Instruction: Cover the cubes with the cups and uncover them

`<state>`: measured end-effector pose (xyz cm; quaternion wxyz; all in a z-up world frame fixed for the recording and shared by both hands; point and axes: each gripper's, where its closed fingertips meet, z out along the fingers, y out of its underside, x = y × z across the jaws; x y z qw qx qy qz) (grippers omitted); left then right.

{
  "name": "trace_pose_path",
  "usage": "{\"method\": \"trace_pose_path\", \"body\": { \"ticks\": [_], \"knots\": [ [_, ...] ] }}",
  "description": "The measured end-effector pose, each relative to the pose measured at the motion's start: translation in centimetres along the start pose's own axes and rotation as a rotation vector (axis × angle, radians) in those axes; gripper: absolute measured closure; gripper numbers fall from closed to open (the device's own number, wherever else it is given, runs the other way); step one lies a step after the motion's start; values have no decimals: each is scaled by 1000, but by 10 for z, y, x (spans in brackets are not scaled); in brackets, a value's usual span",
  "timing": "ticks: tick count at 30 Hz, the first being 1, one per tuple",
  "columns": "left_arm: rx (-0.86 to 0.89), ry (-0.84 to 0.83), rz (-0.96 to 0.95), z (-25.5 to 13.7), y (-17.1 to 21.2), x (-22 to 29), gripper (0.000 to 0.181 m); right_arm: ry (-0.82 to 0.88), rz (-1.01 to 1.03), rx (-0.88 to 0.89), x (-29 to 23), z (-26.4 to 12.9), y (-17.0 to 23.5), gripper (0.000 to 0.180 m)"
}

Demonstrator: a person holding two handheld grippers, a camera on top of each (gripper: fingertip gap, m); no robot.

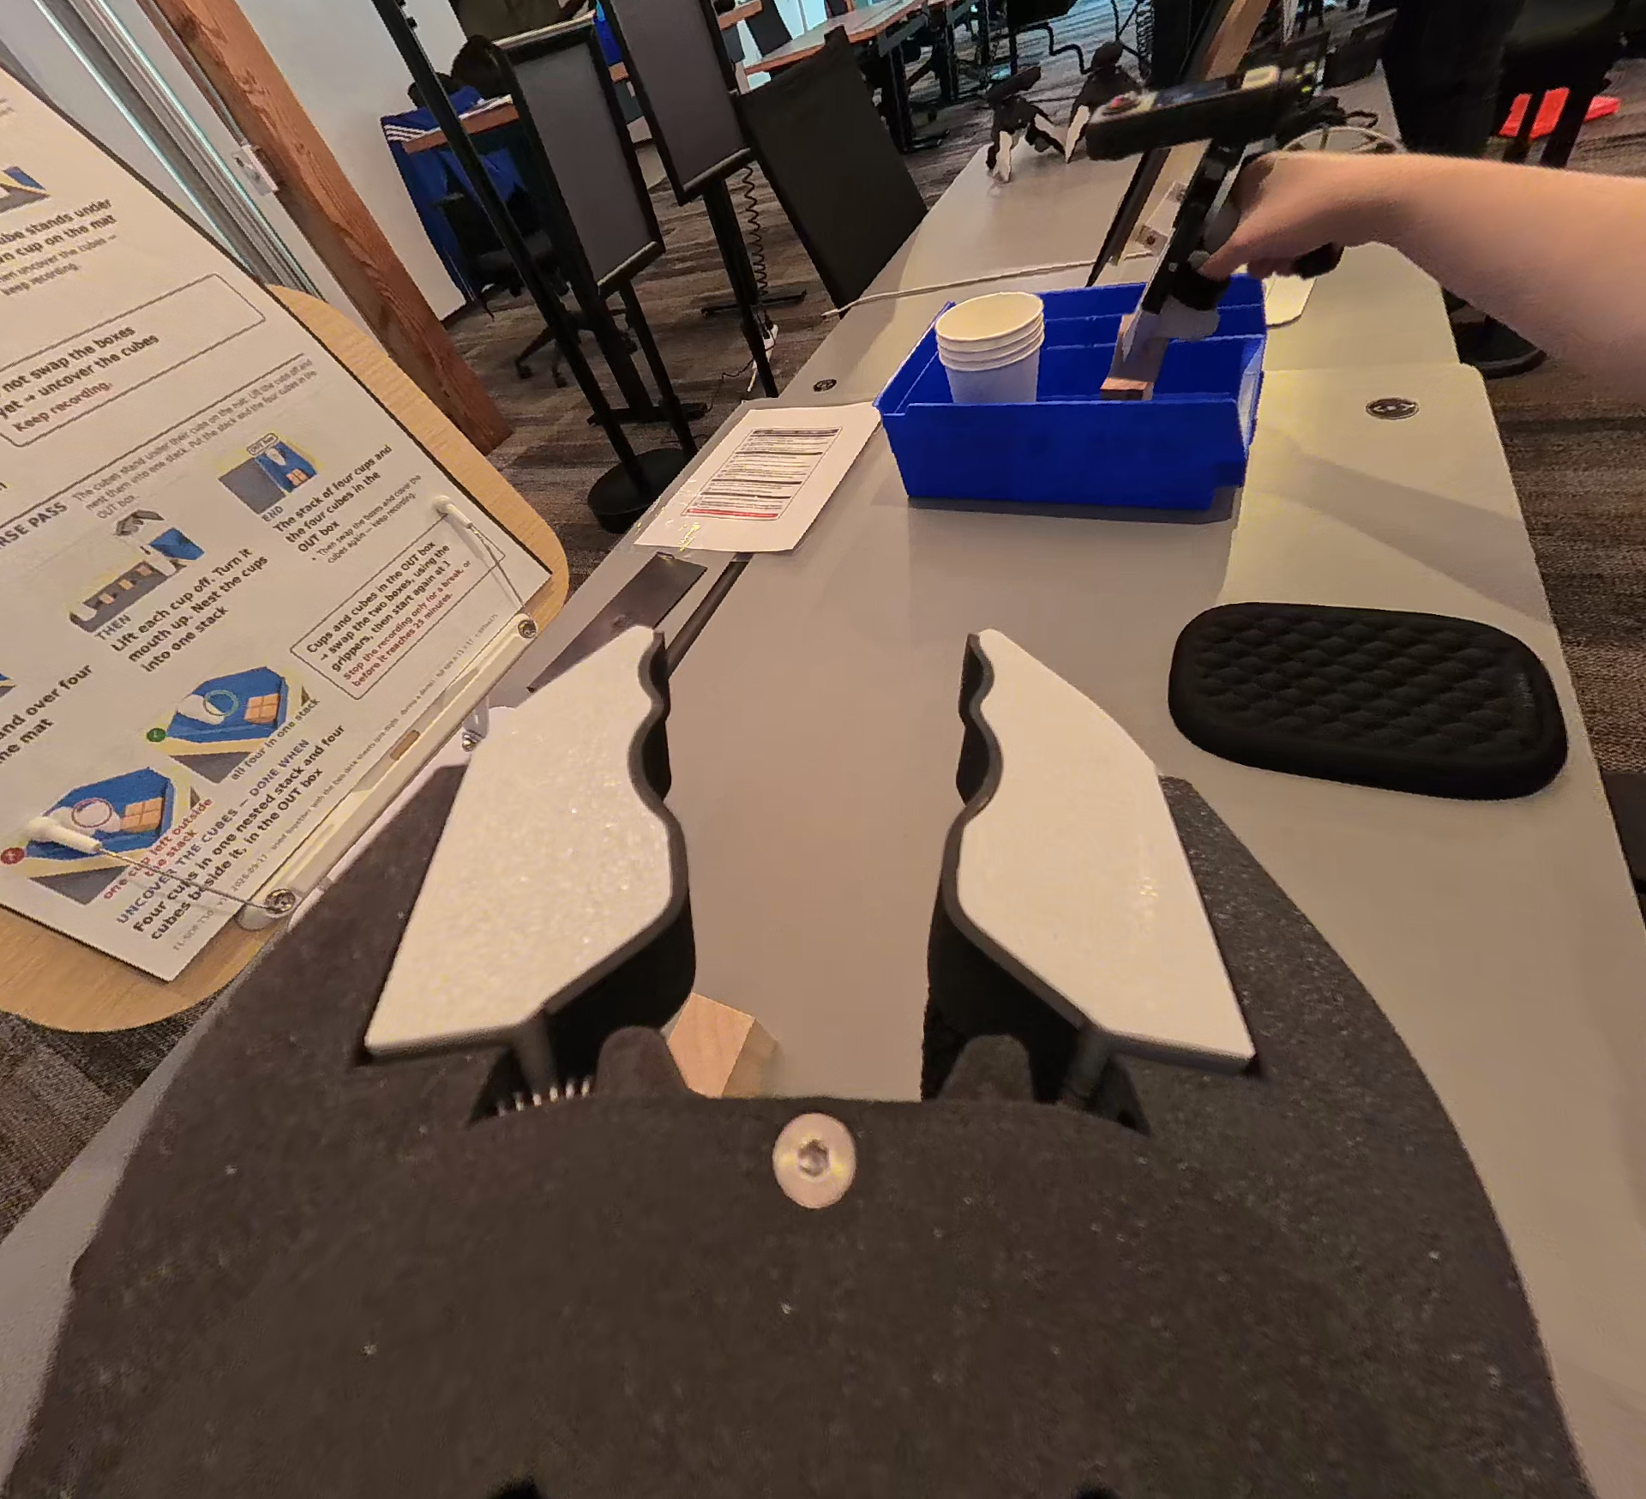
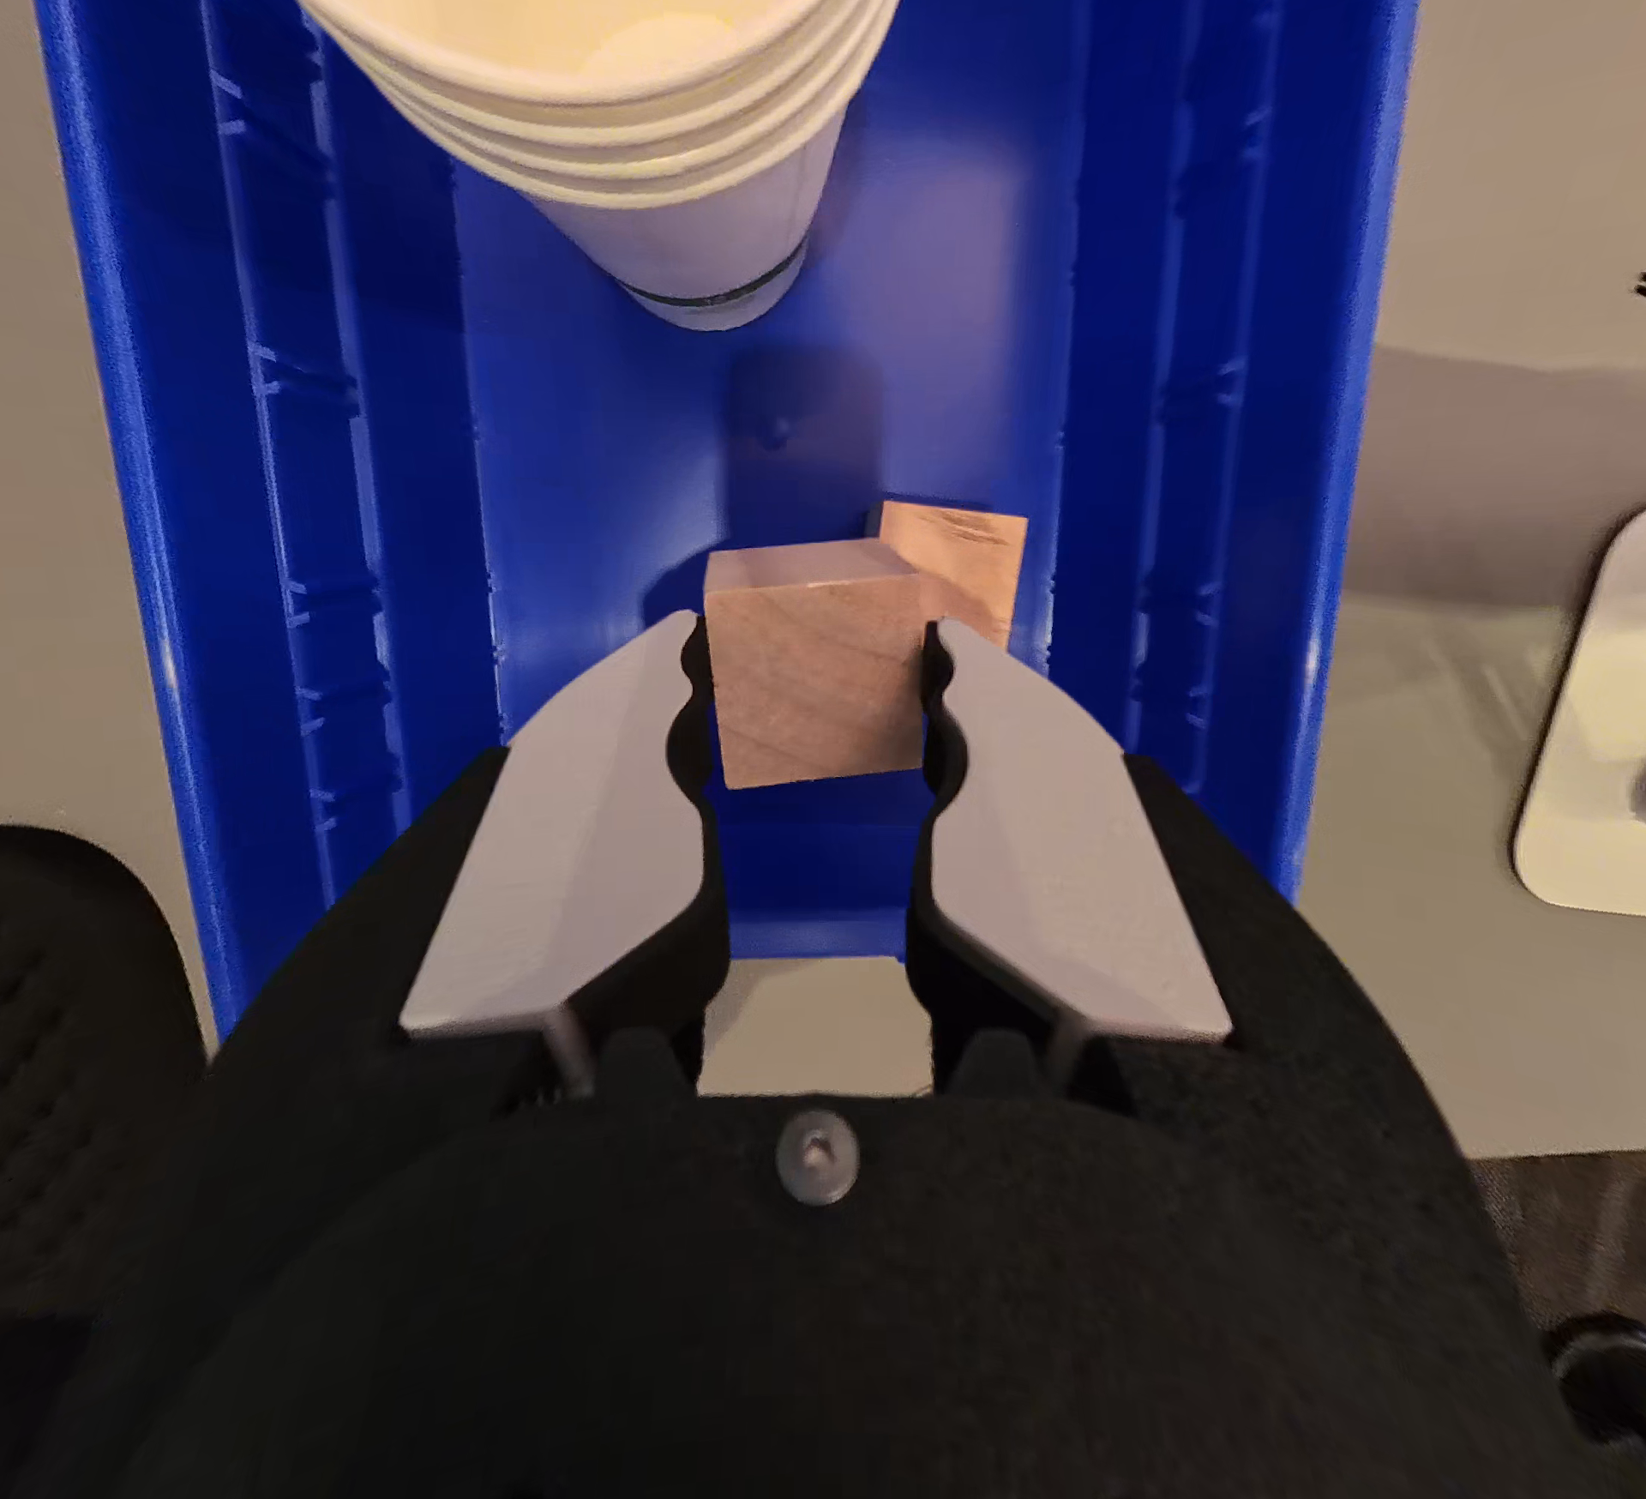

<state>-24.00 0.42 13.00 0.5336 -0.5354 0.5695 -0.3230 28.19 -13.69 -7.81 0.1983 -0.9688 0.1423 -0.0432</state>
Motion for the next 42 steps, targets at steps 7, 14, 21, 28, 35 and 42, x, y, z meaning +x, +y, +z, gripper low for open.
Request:
{"method": "trace_pose_path", "body": {
  "ticks": [7, 14, 21, 28, 35, 42],
  "knots": [
    [-21, 3, 10, 5, 3, 2, 119, -65, -13, -27, -19, 18, -1, 135],
    [-21, 3, 18, 5, 3, 3, 119, 3, -20, -121, -17, 40, 5, 135],
    [-13, 1, 10, 3, 2, 2, 119, 59, -33, -161, -13, 54, 10, 135],
    [-13, 7, 17, 4, 2, 3, 119, 83, -56, -193, -13, 62, 13, 135],
    [-3, 13, -7, 2, 1, 0, 119, 90, -81, -183, -16, 61, 13, 128],
    [29, 30, -18, -4, -5, 2, 119, 124, -102, -23, -23, -5, -8, 129]
  ]
}}
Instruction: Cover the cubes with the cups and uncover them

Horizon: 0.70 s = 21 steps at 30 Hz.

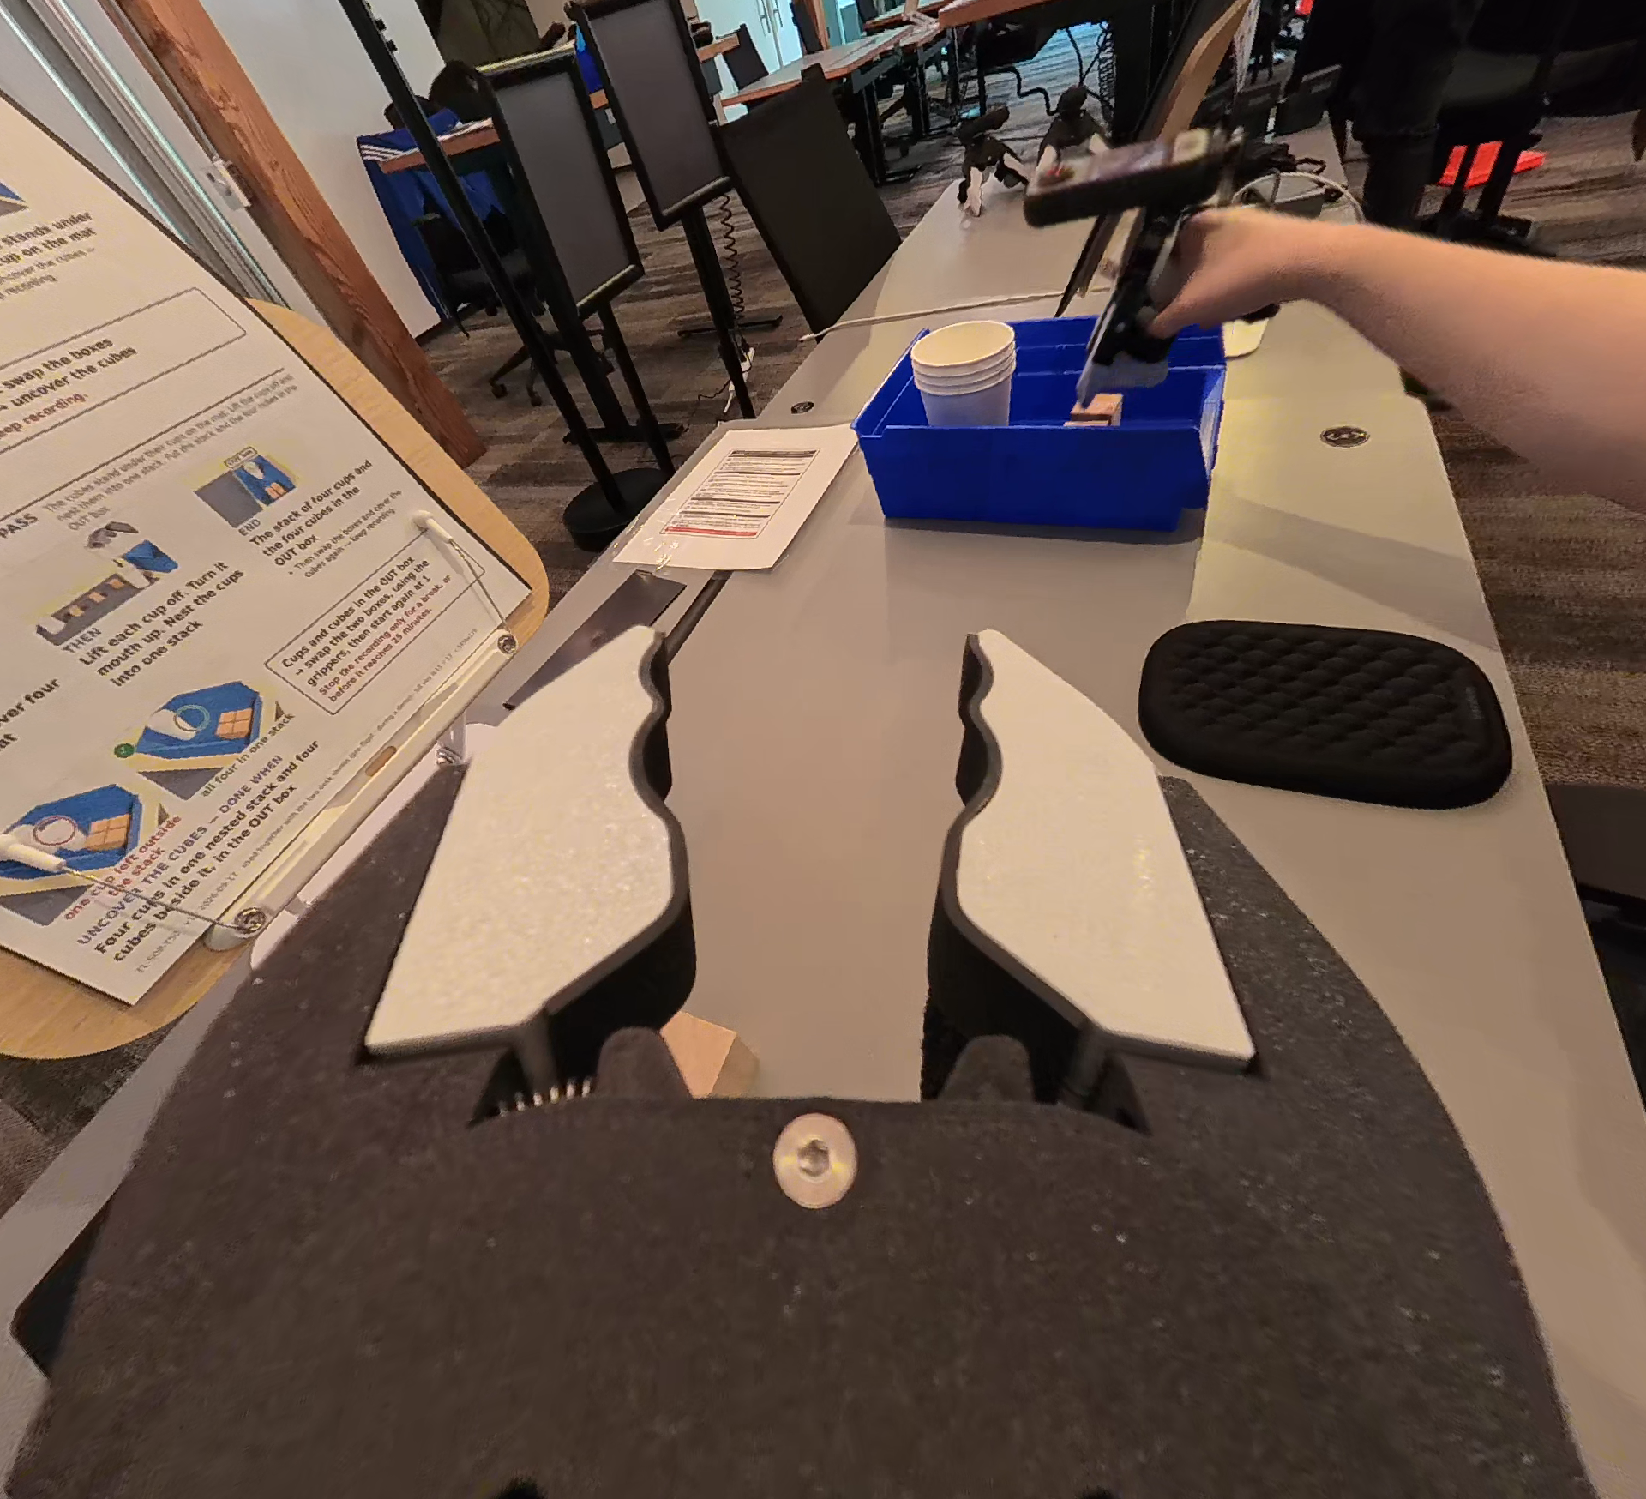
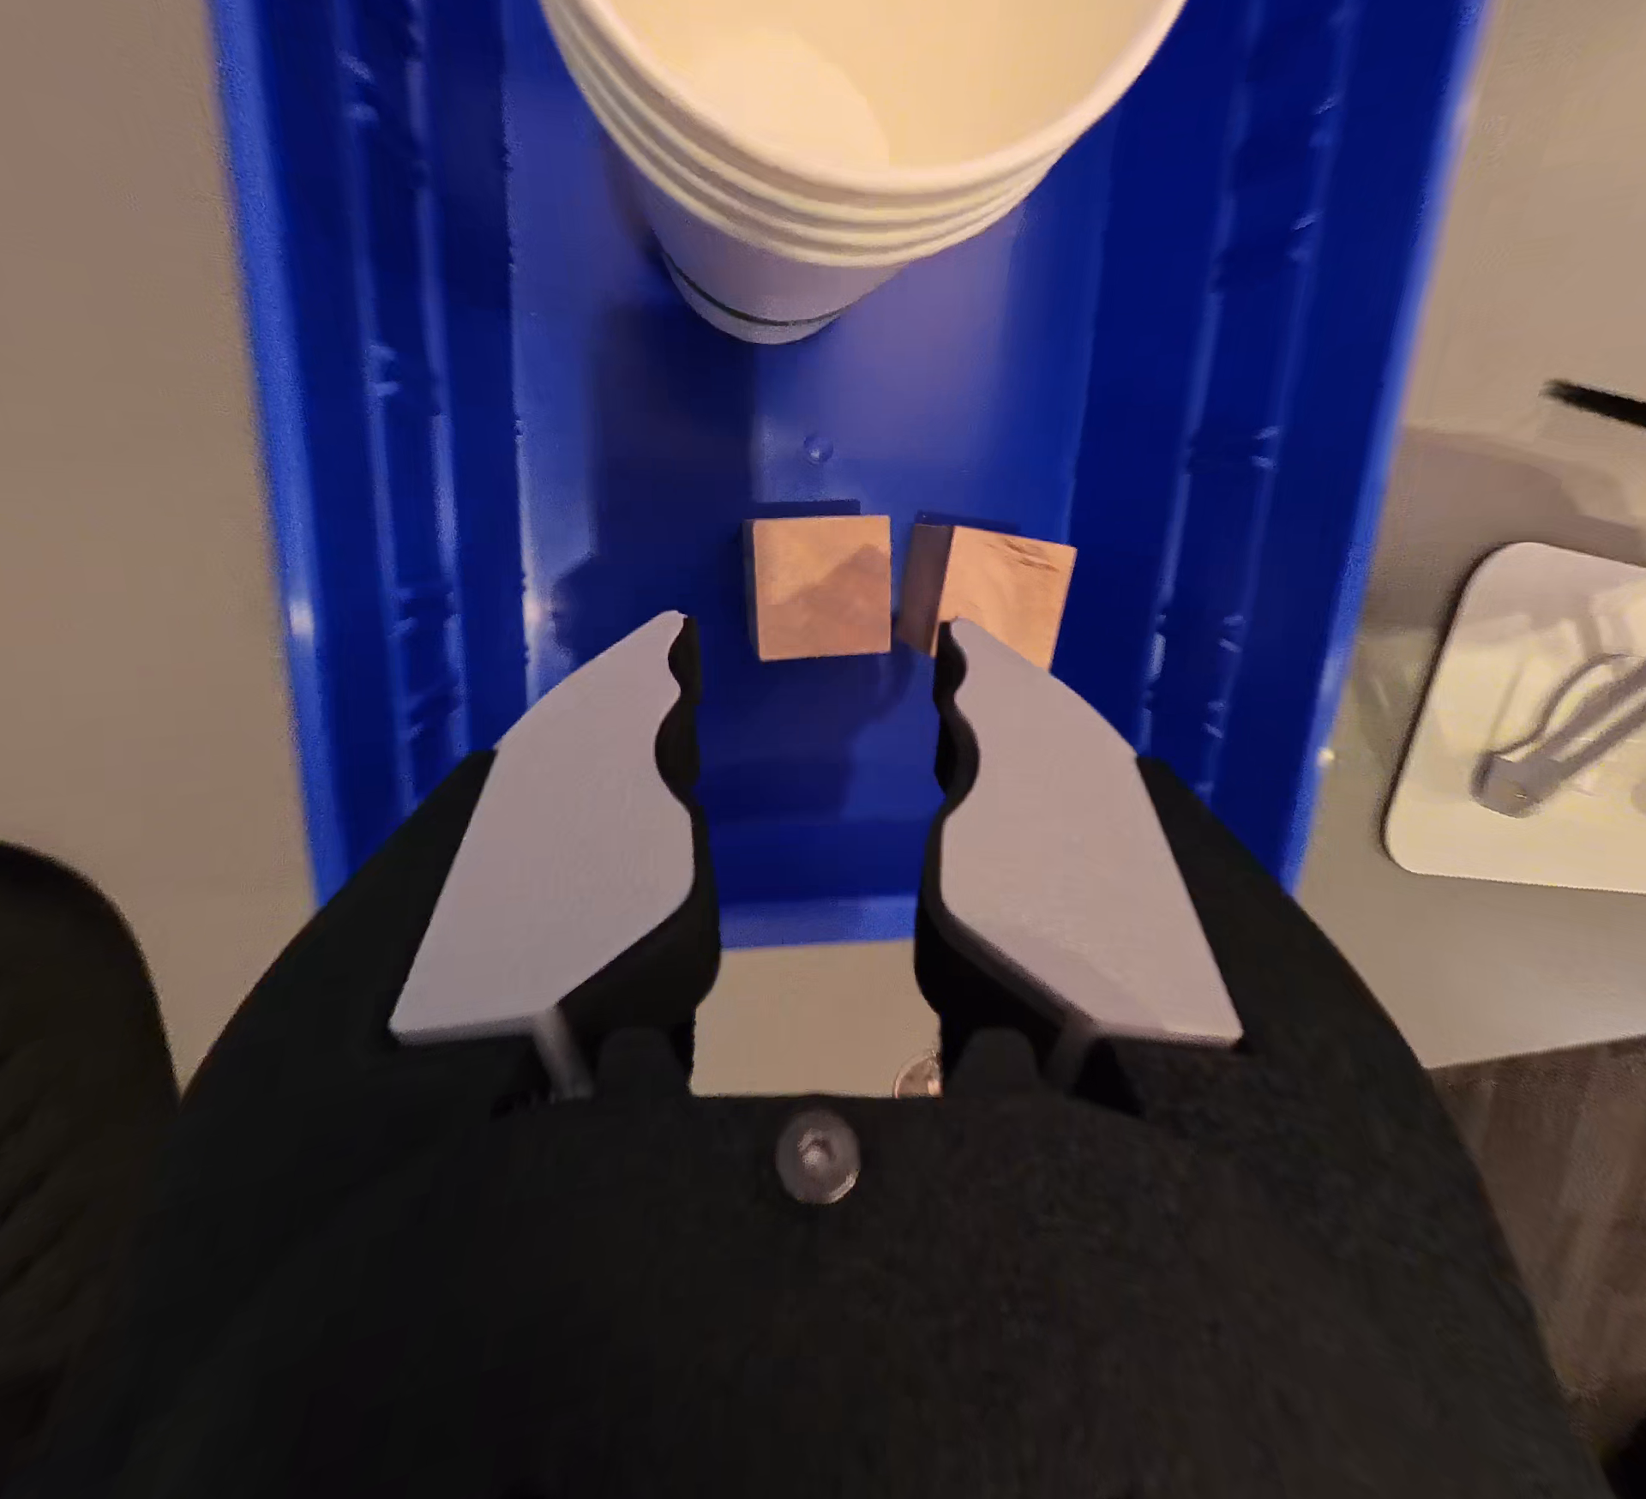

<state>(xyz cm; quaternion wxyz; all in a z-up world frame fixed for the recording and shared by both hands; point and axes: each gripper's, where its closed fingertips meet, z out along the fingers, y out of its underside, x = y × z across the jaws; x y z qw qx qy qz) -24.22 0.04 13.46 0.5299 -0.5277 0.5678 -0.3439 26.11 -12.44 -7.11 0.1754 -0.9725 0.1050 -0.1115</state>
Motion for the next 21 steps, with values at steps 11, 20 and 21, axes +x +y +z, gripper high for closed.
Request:
{"method": "trace_pose_path", "body": {
  "ticks": [11, 20, 21],
  "knots": [
    [-208, -82, 93, -8, 46, -28, 125, -4, -213, 231, -64, -111, -35, 132],
    [-784, 12, 299, 19, 208, -69, 123, -53, -264, 215, -87, -110, -29, 131],
    [-776, 23, 280, 29, 216, -71, 121, -61, -263, 215, -89, -108, -29, 131]
  ]
}}
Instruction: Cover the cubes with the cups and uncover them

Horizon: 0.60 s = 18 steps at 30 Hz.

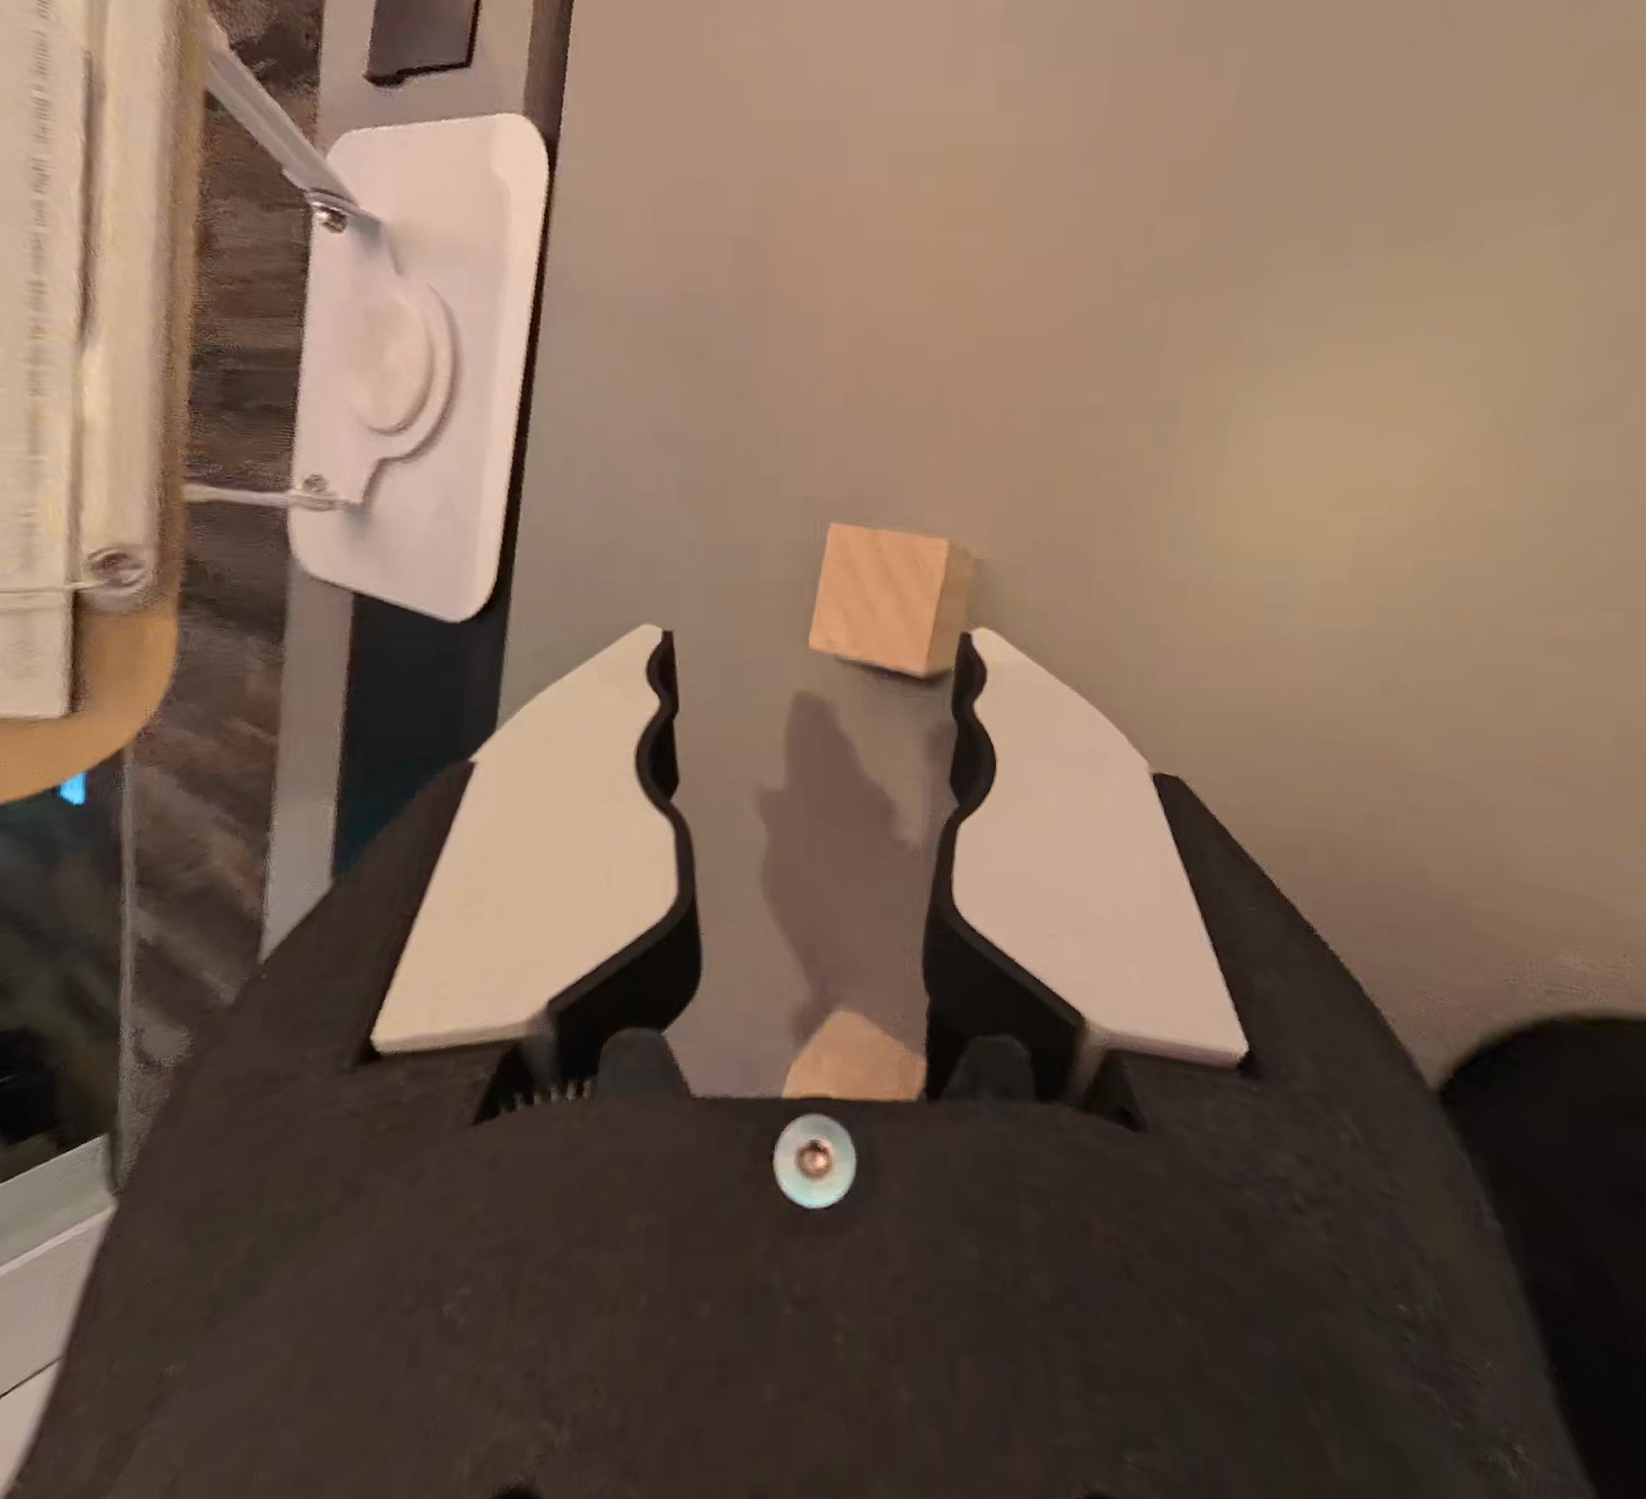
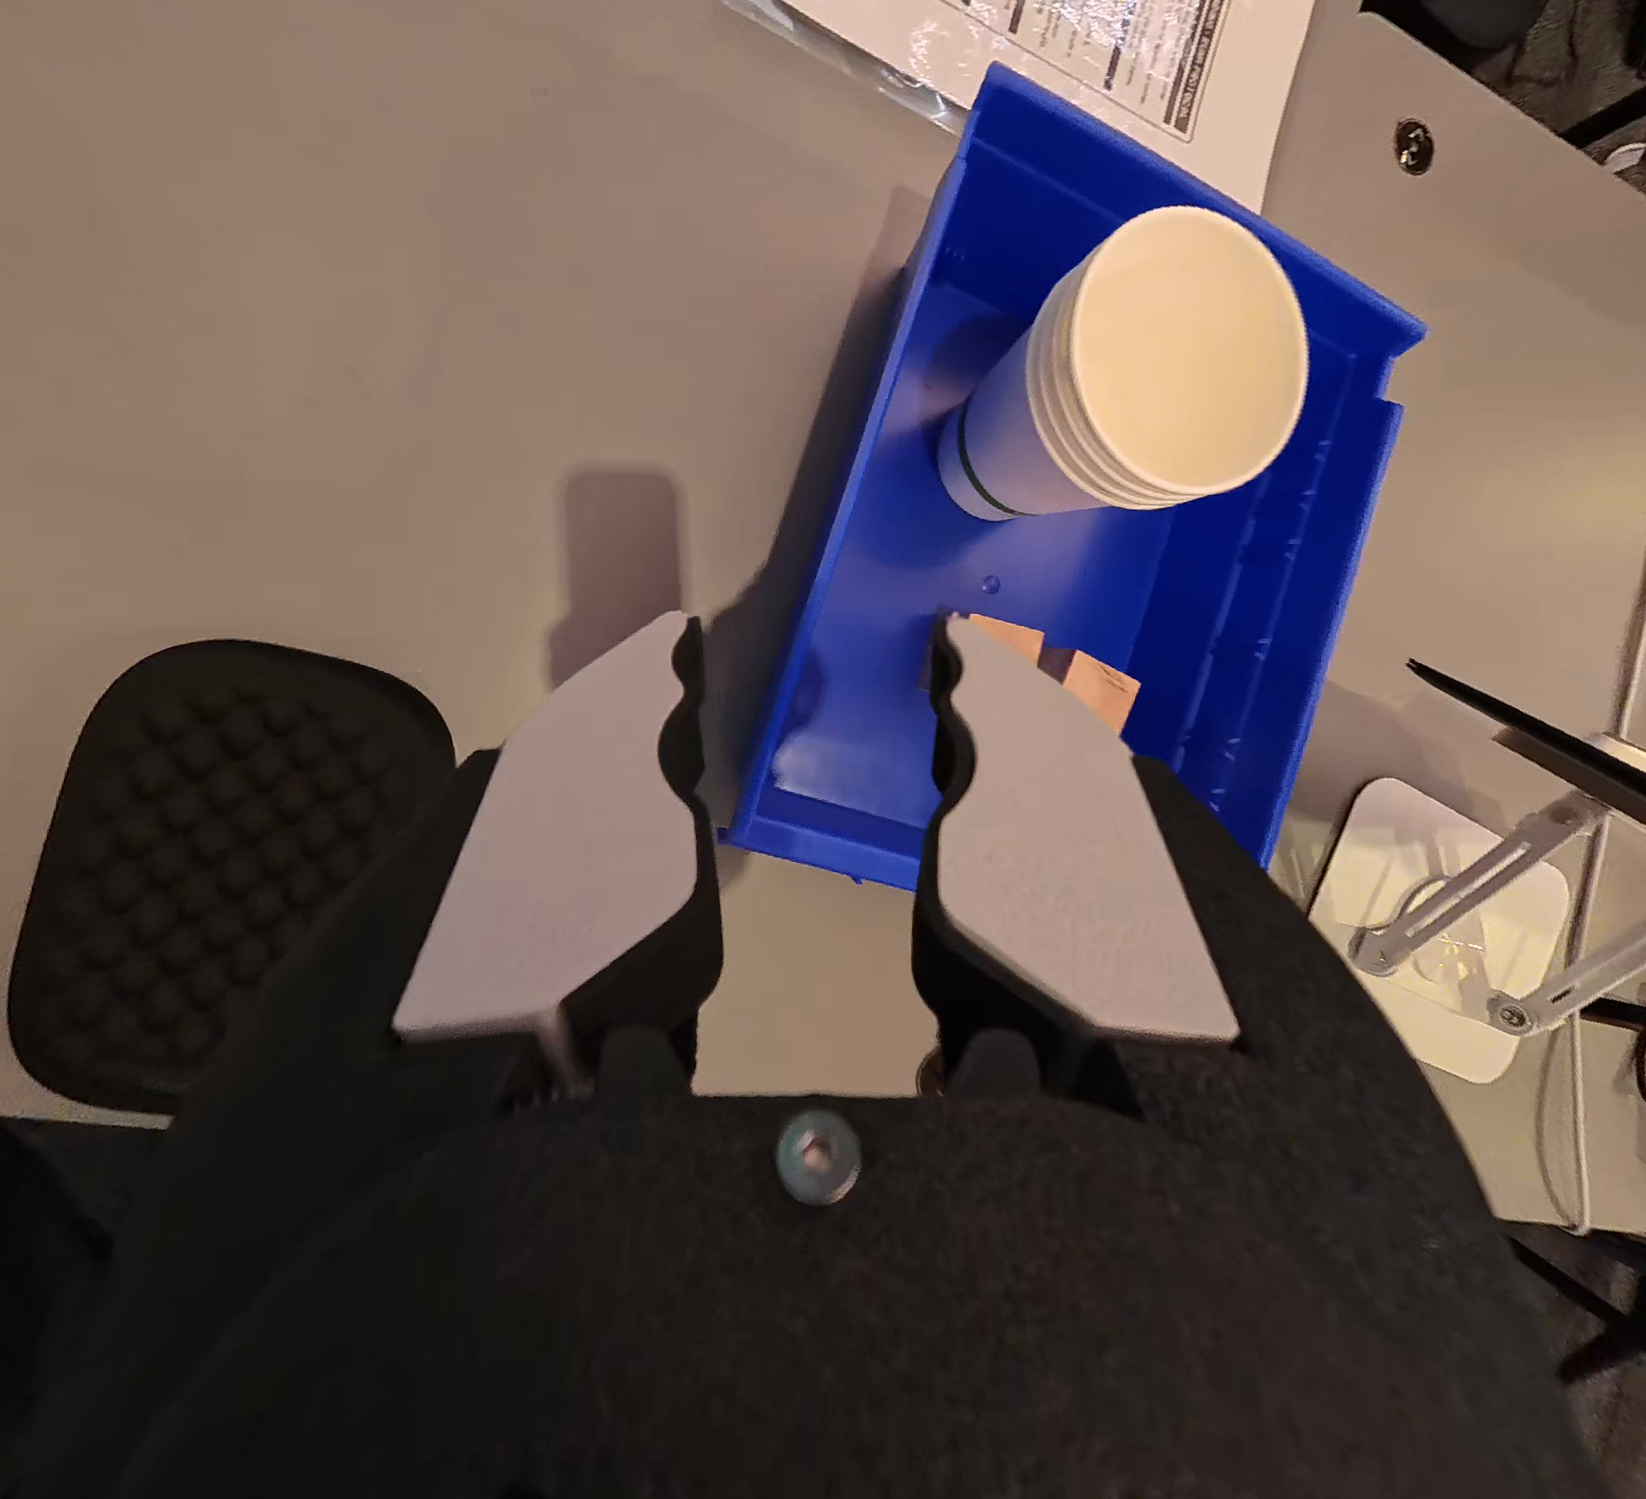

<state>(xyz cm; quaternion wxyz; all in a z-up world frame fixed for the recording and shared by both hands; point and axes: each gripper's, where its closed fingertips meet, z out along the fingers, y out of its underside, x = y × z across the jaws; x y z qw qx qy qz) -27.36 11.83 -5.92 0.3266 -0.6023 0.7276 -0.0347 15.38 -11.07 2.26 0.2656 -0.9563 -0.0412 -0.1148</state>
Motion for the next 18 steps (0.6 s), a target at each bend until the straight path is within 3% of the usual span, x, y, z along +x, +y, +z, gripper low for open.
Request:
{"method": "trace_pose_path", "body": {
  "ticks": [5, 18],
  "knots": [
    [1, 74, -8, 37, 8, 5, 116, -27, -11, -10, -6, 7, 6, 131],
    [-106, 209, -82, 75, 31, 23, 130, -59, -23, -29, -11, 13, 23, 131]
  ]
}}
